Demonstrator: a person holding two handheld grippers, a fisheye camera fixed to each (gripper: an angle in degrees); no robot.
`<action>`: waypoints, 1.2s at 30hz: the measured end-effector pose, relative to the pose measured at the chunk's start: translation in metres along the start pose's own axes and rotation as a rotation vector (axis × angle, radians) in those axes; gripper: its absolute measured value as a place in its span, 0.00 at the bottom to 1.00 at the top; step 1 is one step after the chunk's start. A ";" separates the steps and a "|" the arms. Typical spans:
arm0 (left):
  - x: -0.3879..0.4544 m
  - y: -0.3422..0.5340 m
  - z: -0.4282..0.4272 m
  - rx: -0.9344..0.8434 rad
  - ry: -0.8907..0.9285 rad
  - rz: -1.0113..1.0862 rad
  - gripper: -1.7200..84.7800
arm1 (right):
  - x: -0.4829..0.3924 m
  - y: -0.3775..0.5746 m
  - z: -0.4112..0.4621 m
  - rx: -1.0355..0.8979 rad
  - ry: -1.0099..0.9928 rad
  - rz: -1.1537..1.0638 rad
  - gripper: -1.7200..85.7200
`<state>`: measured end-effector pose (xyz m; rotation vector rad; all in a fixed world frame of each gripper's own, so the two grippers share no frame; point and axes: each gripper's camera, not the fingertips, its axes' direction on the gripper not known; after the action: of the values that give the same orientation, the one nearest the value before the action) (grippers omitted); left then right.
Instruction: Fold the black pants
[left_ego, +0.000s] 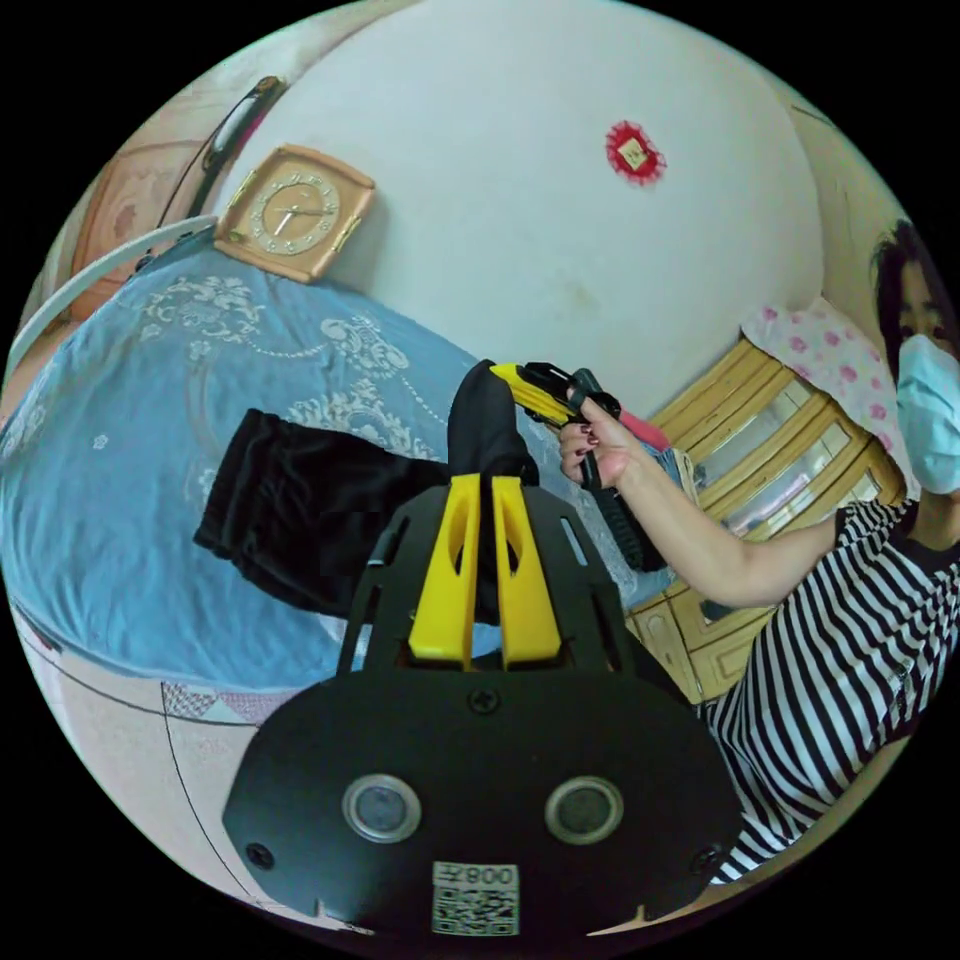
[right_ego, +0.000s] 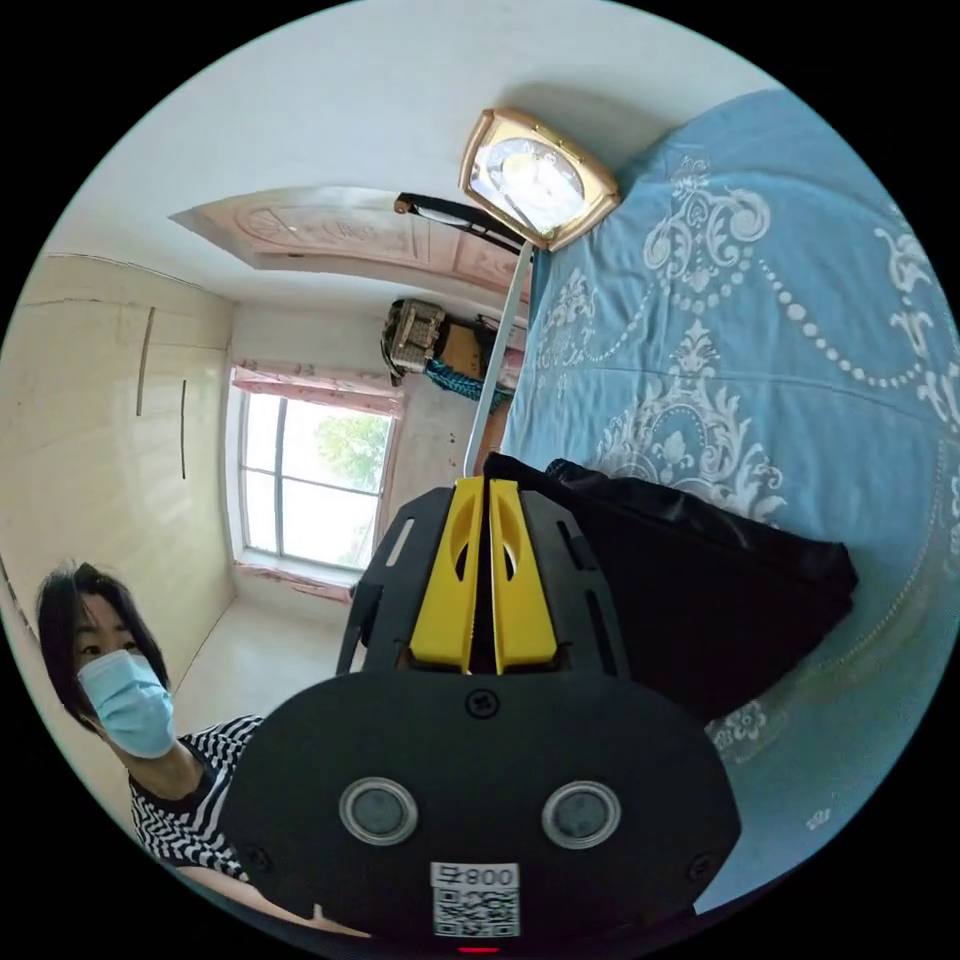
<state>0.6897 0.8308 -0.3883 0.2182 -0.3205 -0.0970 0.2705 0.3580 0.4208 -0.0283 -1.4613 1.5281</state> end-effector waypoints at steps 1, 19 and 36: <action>-0.008 -0.002 -0.006 0.006 -0.007 -0.011 0.05 | -0.005 -0.010 0.015 -0.017 0.003 0.000 0.02; -0.180 -0.026 -0.109 0.079 -0.076 -0.385 0.05 | -0.048 -0.125 0.198 -0.289 0.132 0.000 0.03; -0.067 -0.057 -0.017 -0.242 -0.038 -0.035 0.02 | -0.043 -0.063 0.122 -0.303 0.304 -0.091 0.02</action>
<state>0.6286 0.7869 -0.4370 -0.0181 -0.3395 -0.1739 0.2570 0.2267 0.4781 -0.3551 -1.4126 1.1609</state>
